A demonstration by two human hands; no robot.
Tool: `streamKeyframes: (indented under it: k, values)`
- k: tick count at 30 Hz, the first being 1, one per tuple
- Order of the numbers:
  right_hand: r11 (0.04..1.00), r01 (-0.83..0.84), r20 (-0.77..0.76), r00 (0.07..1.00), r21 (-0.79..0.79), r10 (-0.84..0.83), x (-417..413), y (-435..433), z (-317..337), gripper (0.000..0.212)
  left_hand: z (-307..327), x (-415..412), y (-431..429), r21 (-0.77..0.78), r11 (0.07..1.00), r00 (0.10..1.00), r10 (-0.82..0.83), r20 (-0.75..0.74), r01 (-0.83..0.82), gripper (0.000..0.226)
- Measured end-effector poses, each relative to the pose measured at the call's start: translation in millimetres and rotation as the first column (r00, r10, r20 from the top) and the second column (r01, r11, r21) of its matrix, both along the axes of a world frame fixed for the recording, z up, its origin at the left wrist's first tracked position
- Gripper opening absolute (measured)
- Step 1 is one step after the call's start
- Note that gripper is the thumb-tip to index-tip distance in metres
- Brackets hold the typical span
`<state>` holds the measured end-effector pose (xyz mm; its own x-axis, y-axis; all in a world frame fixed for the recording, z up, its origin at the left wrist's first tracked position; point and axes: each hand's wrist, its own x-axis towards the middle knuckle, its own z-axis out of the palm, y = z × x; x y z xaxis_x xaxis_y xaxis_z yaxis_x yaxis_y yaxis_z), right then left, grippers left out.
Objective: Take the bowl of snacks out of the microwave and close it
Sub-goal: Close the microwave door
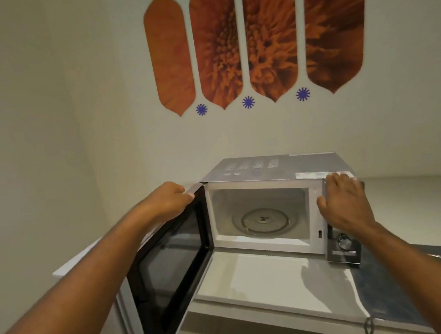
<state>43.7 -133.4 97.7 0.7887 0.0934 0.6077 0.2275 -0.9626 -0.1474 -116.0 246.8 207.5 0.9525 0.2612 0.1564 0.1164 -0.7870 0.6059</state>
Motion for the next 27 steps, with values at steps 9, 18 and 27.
streamKeyframes:
  k: [9,18,27]
  values:
    - [0.996,0.022,-0.056,0.998,-0.088,-0.027,-1,-2,2,0.055,-11,6,34,0.096,0.994,0.983,-0.033,-0.182,0.051,0.016]
    - [0.992,0.001,-0.083,0.996,-0.126,-0.011,0,-10,3,0.062,-5,11,20,0.052,0.980,0.971,-0.183,-0.154,0.193,0.010]
    - [0.990,-0.054,-0.119,0.992,-0.128,0.039,10,-21,7,0.062,-16,16,-25,0.098,0.949,0.952,-0.290,-0.096,0.299,0.040]
